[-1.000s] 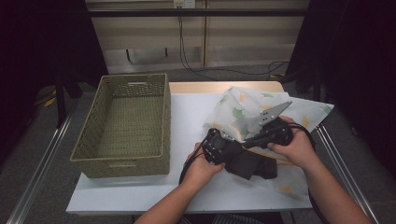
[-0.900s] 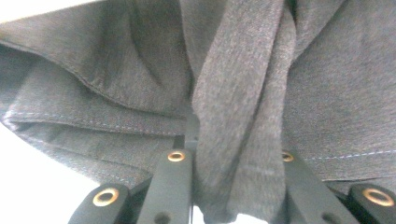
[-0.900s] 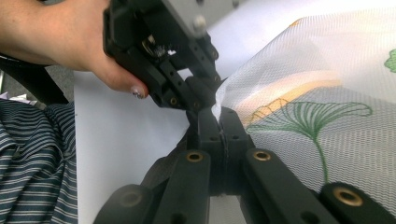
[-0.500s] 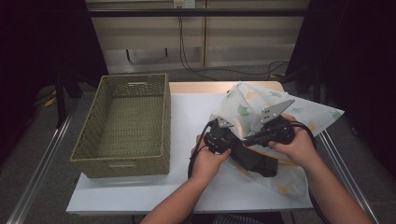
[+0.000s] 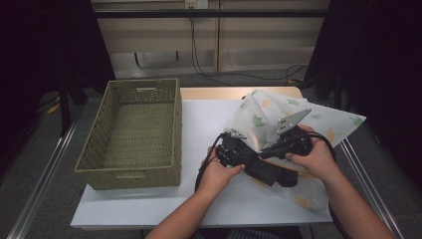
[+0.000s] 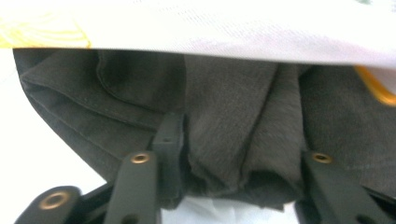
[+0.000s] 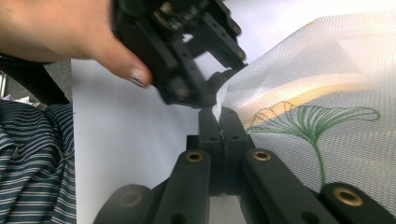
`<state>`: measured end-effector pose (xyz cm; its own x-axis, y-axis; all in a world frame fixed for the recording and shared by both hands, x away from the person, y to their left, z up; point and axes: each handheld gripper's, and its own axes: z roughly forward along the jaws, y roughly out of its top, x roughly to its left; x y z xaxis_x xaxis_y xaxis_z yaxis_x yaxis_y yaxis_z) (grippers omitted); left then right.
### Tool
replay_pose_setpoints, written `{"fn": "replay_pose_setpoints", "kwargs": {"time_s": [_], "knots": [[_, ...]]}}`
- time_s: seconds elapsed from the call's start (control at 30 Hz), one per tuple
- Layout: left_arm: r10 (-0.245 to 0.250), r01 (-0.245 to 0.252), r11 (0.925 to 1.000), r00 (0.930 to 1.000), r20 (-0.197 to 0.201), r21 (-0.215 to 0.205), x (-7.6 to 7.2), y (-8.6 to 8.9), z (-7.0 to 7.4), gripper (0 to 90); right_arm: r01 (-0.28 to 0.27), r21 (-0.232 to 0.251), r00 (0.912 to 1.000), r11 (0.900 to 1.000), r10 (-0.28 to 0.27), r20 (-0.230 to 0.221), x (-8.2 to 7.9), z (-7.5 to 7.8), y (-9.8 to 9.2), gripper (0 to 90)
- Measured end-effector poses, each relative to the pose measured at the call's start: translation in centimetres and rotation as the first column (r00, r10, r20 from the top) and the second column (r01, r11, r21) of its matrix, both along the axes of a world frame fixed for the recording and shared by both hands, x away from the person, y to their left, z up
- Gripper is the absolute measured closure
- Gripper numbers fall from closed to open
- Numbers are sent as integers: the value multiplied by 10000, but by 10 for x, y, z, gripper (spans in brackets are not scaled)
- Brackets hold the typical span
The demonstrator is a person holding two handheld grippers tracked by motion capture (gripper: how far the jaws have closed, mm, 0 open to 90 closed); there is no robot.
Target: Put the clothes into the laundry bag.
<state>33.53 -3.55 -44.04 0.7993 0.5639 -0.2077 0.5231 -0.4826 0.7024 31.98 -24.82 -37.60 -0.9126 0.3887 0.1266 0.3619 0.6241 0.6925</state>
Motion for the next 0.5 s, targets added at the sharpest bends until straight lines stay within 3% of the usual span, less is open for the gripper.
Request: {"fn": "replay_pose_setpoints", "kwargs": {"time_s": [0.03, 0.2, 0.33, 0.5], "knots": [[101, -101, 9999, 9999, 59, -60, -2, 0, 1, 512, 4, -5, 10000, 10000, -4, -14, 0, 0, 0, 900], [-28, -3, 9974, 9991, 415, 723, -13, 11, 15, 396, 65, 9, 10000, 10000, -65, 56, -1, 1, -1, 900], [94, -108, 9953, 9998, 147, 967, -16, 19, 13, 392, 132, -9, 9999, 9999, -132, 47, -1, 2, -2, 900], [-126, 189, 9872, 9991, -404, 1587, -17, 20, 3, 386, 49, 33, 10000, 10000, -50, 54, -1, 2, -2, 900]]}}
